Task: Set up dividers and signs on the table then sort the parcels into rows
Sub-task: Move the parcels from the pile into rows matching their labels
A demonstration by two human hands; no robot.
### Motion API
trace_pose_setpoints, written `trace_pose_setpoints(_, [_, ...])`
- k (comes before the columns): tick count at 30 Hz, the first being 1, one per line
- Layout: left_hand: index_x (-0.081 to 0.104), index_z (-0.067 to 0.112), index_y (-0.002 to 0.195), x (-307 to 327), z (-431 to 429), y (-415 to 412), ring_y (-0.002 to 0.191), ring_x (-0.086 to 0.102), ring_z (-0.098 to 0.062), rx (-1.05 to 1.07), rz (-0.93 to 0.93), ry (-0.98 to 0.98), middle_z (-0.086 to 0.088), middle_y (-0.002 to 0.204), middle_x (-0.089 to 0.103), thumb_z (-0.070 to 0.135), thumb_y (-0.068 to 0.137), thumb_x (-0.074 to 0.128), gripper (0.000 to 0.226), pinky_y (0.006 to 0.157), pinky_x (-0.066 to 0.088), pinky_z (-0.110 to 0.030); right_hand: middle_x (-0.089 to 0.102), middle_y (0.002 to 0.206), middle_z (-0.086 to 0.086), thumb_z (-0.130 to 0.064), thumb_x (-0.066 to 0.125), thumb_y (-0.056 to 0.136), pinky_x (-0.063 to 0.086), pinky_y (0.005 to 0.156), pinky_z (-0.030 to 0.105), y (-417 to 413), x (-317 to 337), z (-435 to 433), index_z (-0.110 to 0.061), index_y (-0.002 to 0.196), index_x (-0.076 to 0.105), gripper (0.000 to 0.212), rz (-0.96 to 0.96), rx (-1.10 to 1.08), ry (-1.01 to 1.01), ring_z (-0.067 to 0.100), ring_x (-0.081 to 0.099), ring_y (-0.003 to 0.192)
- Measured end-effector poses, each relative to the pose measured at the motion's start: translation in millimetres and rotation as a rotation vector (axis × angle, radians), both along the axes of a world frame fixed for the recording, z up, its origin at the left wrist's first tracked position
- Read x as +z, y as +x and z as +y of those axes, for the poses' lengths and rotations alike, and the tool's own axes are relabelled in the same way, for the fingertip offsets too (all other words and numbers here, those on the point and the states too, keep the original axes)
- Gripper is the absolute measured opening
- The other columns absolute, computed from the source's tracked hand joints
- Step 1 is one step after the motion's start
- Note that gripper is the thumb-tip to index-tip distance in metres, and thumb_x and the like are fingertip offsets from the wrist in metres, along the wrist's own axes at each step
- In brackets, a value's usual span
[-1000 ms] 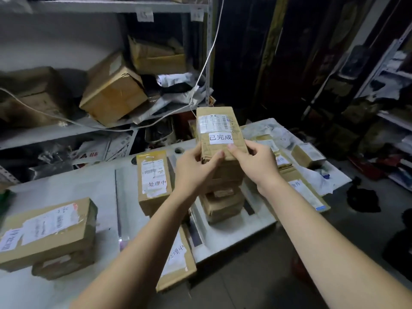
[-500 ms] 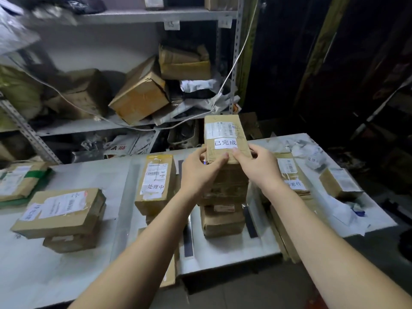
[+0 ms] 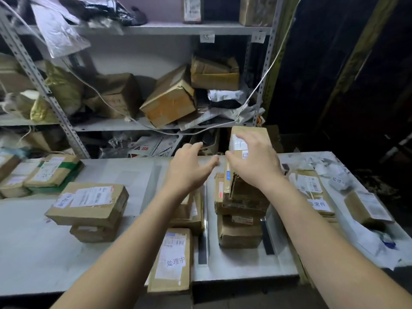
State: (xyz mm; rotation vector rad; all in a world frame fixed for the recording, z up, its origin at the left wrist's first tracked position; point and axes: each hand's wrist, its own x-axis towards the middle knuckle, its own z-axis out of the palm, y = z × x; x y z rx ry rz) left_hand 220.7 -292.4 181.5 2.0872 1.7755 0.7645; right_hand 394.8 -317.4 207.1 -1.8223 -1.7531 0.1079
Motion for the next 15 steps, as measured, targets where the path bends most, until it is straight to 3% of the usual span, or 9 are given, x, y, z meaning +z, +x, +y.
trace_pose_setpoints(2, [0.049, 0.018, 0.148, 6.8, 4.2, -39.1, 0.135, 0.047, -0.024, 0.058, 0.155, 0.052, -0.004, 0.144, 0.054, 0.057, 0.094, 0.057, 0.067, 0.108, 0.041, -0.039, 0.051, 0.147, -0.003, -0.048, 0.065, 0.091, 0.042, 0.109, 0.041, -28.0, 5.7, 11.8, -0.025, 0.144, 0.052, 0.059, -0.058, 0.096, -0.033, 0.019, 0.042, 0.137])
trace_pose_setpoints(7, [0.043, 0.021, 0.152, 13.8, 5.2, -149.8, 0.141, 0.041, -0.022, 0.154, 0.413, 0.083, -0.002, 0.151, 0.048, 0.057, 0.094, 0.056, 0.069, 0.114, 0.036, -0.037, 0.047, 0.152, -0.005, -0.053, 0.060, 0.092, 0.040, 0.110, 0.044, -118.5, 9.4, 36.2, -0.028, 0.148, 0.047, 0.062, -0.189, 0.238, -0.119, 0.020, 0.040, 0.139])
trace_pose_setpoints(15, [0.036, 0.026, 0.156, 2.5, -7.2, -355.1, 0.137, 0.047, -0.023, 0.254, 0.476, -0.036, 0.002, 0.154, 0.045, 0.060, 0.093, 0.053, 0.073, 0.106, 0.047, -0.041, 0.047, 0.152, -0.005, -0.051, 0.059, 0.092, 0.041, 0.110, 0.045, -307.3, -10.4, 56.5, -0.028, 0.149, 0.046, 0.062, -0.258, 0.362, -0.178, 0.020, 0.042, 0.141])
